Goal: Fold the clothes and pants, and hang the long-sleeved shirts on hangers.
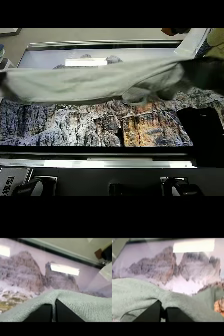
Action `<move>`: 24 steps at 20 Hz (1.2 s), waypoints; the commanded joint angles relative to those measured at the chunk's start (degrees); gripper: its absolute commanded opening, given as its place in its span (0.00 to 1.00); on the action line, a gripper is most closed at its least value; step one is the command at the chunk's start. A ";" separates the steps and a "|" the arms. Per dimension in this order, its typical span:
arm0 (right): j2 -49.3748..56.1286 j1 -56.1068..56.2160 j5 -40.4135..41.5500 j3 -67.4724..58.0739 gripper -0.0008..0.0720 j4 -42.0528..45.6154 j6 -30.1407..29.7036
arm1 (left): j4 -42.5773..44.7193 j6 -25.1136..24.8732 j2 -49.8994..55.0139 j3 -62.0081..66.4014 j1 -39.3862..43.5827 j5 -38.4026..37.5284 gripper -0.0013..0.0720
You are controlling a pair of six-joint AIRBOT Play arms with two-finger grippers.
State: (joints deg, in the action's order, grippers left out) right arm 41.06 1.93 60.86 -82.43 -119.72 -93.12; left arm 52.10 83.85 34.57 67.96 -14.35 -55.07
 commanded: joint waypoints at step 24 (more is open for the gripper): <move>62.53 0.17 -30.51 -6.05 0.06 -12.17 10.25 | 0.37 3.13 55.95 -3.10 11.63 32.35 0.04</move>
State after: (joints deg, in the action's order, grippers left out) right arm 95.85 2.04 34.06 -88.42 -128.31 -83.68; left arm 54.28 87.46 82.52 64.01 -5.17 -27.11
